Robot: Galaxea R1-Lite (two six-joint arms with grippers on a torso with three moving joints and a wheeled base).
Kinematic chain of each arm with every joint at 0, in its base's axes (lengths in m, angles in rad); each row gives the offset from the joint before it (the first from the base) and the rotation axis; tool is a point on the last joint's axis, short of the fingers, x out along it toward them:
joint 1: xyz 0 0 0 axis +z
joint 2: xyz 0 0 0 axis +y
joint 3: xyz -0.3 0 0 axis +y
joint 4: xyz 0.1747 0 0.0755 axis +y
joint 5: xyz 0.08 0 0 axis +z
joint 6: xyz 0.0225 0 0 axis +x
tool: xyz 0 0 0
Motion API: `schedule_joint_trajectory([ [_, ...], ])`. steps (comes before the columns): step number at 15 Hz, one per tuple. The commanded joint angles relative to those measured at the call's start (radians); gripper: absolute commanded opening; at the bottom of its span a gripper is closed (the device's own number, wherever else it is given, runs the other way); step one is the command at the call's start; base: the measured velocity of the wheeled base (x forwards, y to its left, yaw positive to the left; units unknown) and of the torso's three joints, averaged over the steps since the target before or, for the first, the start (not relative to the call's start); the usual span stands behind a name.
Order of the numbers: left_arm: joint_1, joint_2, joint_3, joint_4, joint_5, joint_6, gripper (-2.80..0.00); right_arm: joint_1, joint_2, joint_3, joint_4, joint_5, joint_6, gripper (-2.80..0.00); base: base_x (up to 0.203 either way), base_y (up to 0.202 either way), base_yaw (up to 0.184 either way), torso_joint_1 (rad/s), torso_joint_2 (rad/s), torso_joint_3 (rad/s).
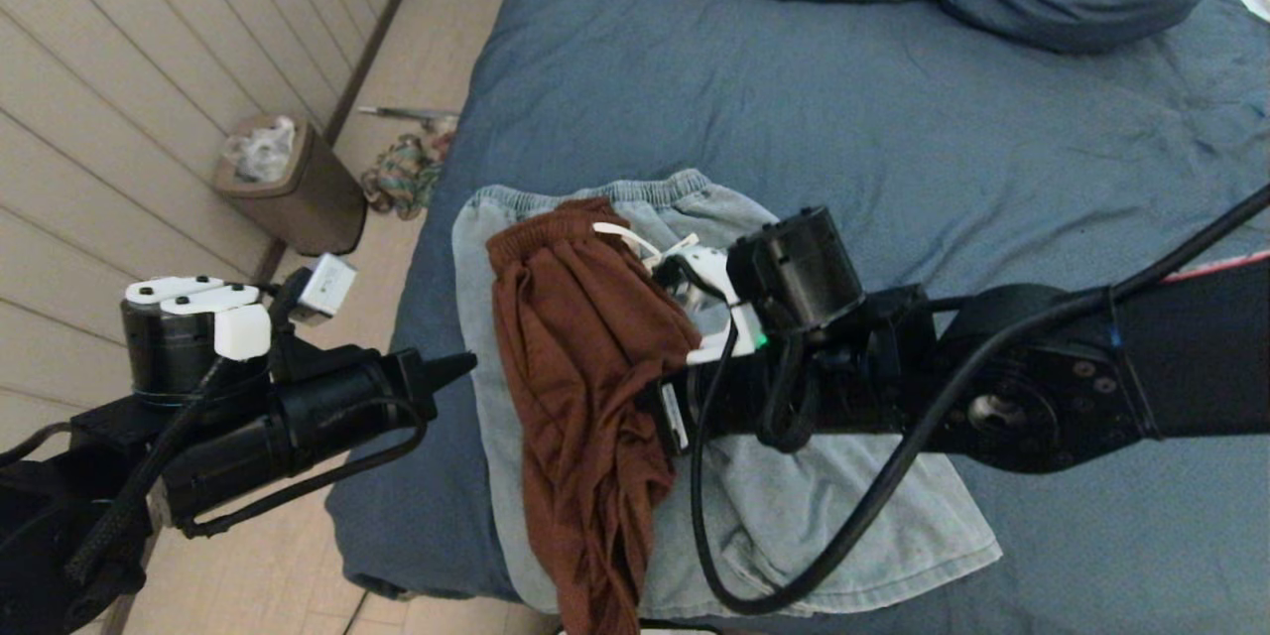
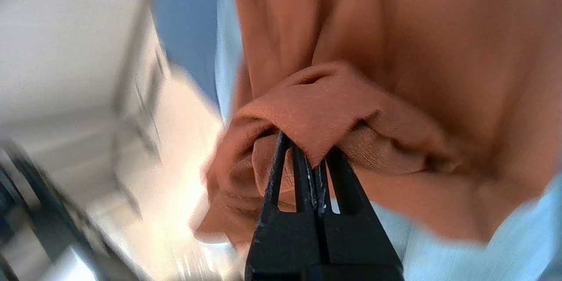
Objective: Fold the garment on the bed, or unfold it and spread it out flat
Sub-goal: Fold the brown shorts
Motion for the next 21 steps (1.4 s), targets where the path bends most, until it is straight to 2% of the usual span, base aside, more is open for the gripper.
schedule_joint_trajectory([
  [1, 0.001, -0.046, 0.003, -0.004, -0.002, -0.003, -2.80, -0.027, 0.019, -0.186, -0.004, -0.004, 0.051, -2.80, 0.000, 0.000, 0.000, 0.000, 0.00, 0.000],
  [5, 0.001, -0.037, 0.006, -0.004, -0.007, -0.003, -2.80, -0.067, 0.168, -0.484, -0.003, -0.069, 0.162, -2.80, 0.000, 0.000, 0.000, 0.000, 0.00, 0.000],
  [9, 0.001, -0.010, 0.004, -0.005, -0.010, -0.003, -2.80, -0.079, 0.303, -0.692, 0.046, -0.149, 0.196, -2.80, 0.000, 0.000, 0.000, 0.000, 0.00, 0.000],
  [17, 0.001, 0.041, -0.001, -0.014, -0.011, -0.003, -2.80, -0.098, 0.392, -0.705, 0.026, -0.168, 0.136, -2.80, 0.000, 0.000, 0.000, 0.000, 0.00, 0.000],
  [18, 0.001, 0.044, -0.001, -0.017, -0.011, -0.003, -2.80, -0.098, 0.389, -0.703, 0.026, -0.167, 0.131, 0.00, 0.000, 0.000, 0.000, 0.000, 0.00, 0.000],
  [21, 0.001, 0.046, -0.002, -0.017, -0.013, -0.003, -2.80, -0.108, 0.372, -0.702, 0.028, -0.165, 0.128, 0.00, 0.000, 0.000, 0.000, 0.000, 0.00, 0.000],
])
